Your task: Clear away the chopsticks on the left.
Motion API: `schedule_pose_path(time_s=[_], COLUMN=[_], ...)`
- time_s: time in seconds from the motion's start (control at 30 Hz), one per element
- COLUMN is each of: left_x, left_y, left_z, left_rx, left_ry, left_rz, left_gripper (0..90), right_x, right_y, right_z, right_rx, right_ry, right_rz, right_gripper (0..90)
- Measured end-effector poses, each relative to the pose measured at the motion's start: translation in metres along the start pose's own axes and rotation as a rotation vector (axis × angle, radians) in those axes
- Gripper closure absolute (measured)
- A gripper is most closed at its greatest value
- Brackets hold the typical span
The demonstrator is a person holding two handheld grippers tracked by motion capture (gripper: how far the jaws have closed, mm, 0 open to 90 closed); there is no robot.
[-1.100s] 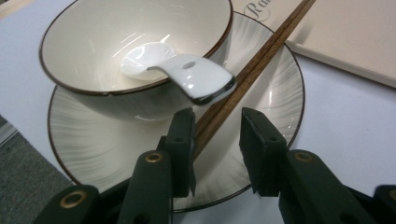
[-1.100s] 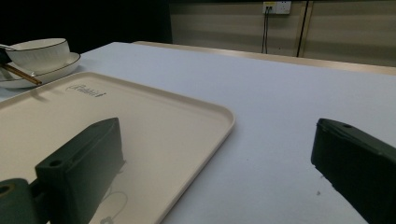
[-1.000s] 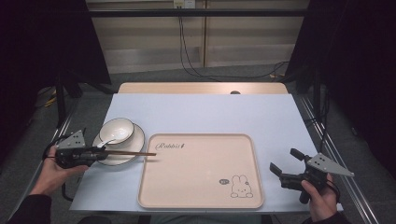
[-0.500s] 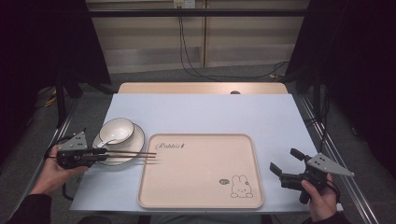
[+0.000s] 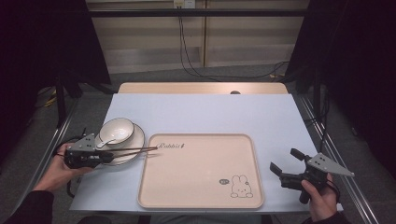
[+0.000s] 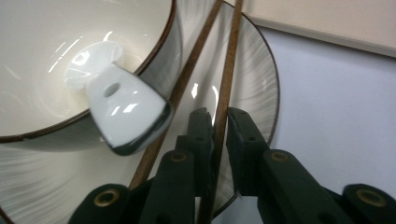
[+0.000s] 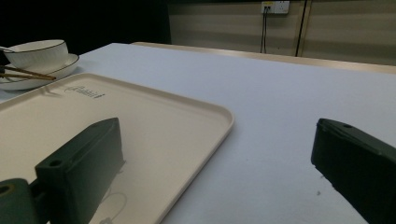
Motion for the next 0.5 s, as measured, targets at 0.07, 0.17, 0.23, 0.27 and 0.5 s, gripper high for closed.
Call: schedule_pose_path(time_s=[0.07,0.17,0.23,0.27,0.5], left_x=[0.0012,0.0023,0.0023,0.0025,0.0077], left_y=[0.0001,0.0006,0.0016,0.0021,0.0059], left_z=[0.0001,0.0001,-0.0001,0.0000,-0.0028], left_rx=[-0.006,-0.010,-0.008,-0.002,0.031], left_ry=[0.004,0.022,0.038,0.050,0.116], left_rz=[0.019,0.024,0.035,0.031,0.056], left_gripper=[82.1,84.3,84.5,84.5,84.9], right_x=[-0.0001,0.0001,-0.0001,0.0000,-0.0002], right_y=[0.0001,-0.0002,0.0000,0.0001,0.0005], right_z=[0.0000,0.0000,0.0000,0.0004,-0.0004], right_rx=[0.000,0.000,0.000,-0.006,0.000], right_ry=[-0.003,-0.001,-0.003,0.003,-0.010], right_rz=[0.001,0.002,0.001,-0.001,0.003], right_gripper=[1.8,1.8,1.8,1.8,1.8])
Point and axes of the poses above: each handheld gripper's, and its own axes: y roughly backward along the jaws, z roughly out of its underside, x roughly to its right, the point moved 3 cm from there along -y, roughly forward along the jaws, and after that the axes turned 11 degrees about y, right-handed, at the moved point
